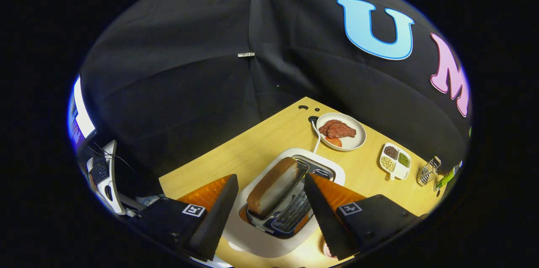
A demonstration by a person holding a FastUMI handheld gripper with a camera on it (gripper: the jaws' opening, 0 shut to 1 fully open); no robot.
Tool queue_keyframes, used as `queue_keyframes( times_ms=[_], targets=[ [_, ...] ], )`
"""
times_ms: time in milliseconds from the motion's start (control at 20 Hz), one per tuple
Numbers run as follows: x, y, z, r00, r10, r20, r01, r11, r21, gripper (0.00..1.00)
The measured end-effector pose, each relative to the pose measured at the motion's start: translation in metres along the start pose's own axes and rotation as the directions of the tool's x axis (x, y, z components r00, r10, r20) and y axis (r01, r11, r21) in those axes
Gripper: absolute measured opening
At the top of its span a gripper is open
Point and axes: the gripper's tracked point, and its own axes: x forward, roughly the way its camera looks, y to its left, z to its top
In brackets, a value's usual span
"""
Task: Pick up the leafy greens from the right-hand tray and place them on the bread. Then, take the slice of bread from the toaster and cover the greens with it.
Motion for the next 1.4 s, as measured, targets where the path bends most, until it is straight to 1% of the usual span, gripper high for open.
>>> queue_keyframes(
  times_ms=[150, 200, 300, 350, 500, 650, 750, 800, 1050, 1200, 1400],
  targets=[
    [0.012, 0.002, -0.001, 1.000, -0.024, -0.005, 0.024, 1.000, -0.017, 0.97],
    [0.015, -0.002, -0.003, 0.999, -0.044, -0.010, 0.043, 0.998, -0.036, 0.88],
    [0.019, -0.004, -0.013, 0.998, -0.058, -0.031, 0.057, 0.997, -0.045, 0.71],
    [0.021, -0.003, -0.014, 0.997, -0.063, -0.038, 0.061, 0.997, -0.042, 0.69],
    [0.021, -0.007, -0.014, 0.996, -0.082, -0.045, 0.080, 0.996, -0.037, 0.46],
    [0.020, -0.016, -0.020, 0.994, -0.085, -0.063, 0.084, 0.996, -0.027, 0.30],
    [0.019, -0.013, -0.022, 0.995, -0.061, -0.074, 0.064, 0.997, 0.044, 0.25],
    [0.020, -0.012, -0.023, 0.996, -0.046, -0.078, 0.051, 0.997, 0.060, 0.17],
    [0.010, -0.008, -0.014, 0.997, 0.035, -0.070, -0.027, 0.994, 0.102, 0.09],
    [-0.006, -0.014, 0.001, 0.999, 0.030, -0.029, -0.026, 0.992, 0.122, 0.09],
    [-0.024, -0.023, 0.016, 1.000, 0.028, 0.013, -0.030, 0.983, 0.182, 0.09]
  ],
)
